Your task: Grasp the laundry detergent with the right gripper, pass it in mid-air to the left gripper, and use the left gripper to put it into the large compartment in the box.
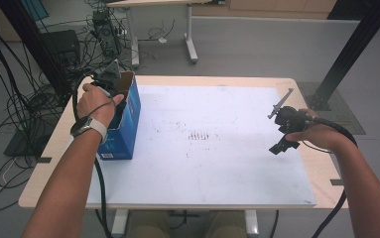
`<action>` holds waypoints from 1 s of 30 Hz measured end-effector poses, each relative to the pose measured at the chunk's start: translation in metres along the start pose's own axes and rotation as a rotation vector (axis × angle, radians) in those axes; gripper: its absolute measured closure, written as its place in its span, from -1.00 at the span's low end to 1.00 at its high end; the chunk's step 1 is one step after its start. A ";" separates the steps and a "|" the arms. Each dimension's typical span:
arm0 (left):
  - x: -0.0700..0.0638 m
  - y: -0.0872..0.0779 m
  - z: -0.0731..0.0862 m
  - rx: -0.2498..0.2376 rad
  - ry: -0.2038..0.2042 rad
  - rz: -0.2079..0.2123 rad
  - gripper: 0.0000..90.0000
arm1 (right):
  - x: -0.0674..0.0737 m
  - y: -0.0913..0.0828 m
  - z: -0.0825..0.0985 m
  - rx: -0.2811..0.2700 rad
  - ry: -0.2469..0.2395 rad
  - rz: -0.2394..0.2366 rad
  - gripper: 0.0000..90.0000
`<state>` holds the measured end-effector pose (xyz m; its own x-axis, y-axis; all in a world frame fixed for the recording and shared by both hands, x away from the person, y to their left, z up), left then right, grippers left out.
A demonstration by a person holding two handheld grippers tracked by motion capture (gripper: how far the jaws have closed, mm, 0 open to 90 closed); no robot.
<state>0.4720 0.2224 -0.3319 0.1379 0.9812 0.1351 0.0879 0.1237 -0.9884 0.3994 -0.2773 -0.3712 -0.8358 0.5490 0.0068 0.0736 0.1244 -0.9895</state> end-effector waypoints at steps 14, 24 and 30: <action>0.001 0.000 0.000 -0.002 -0.003 0.007 -0.17 | 0.000 -0.002 0.001 0.002 -0.001 0.004 -0.84; 0.002 0.000 0.001 -0.003 -0.001 0.010 -0.17 | 0.000 -0.002 0.002 0.003 0.002 0.002 -0.84; 0.002 0.000 0.001 -0.002 -0.005 0.012 -0.17 | 0.000 -0.002 0.003 0.005 0.002 0.001 -0.84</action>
Point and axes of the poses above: each handheld gripper's, and its own axes: y roughly forward along the jaws, z roughly out of its underside, x roughly to its left, the point moved 6 cm from there along y, roughly forward along the jaws, and after that the axes turned 5 degrees about x, right-handed, at the moved point
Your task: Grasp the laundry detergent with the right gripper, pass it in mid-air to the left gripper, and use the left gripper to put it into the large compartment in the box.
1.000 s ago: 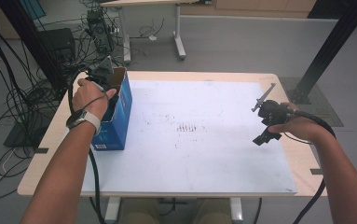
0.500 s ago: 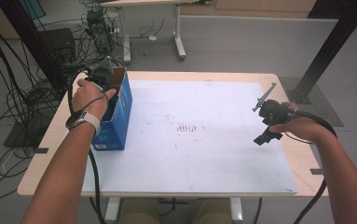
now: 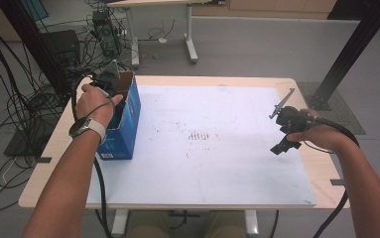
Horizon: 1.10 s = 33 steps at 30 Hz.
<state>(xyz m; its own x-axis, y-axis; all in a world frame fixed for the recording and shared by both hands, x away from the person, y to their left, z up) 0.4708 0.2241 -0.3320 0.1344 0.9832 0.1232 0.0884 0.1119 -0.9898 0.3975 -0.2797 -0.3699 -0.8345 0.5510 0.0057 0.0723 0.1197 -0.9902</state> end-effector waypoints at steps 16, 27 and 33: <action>0.002 0.000 0.001 0.004 0.002 0.003 -0.17 | -0.001 -0.001 -0.002 0.001 -0.006 0.002 -0.84; 0.002 0.000 0.001 0.006 0.001 0.003 -0.17 | 0.000 -0.001 -0.001 0.001 -0.004 0.001 -0.84; 0.001 0.000 0.001 0.003 0.000 0.004 -0.17 | -0.001 -0.002 -0.001 -0.001 -0.003 0.003 -0.84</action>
Point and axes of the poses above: each handheld gripper's, and its own axes: y roughly forward along the jaws, z roughly out of its underside, x roughly to its left, the point moved 6 cm from there along y, roughly forward along the jaws, and after that the axes turned 5 degrees about x, right-handed, at the moved point
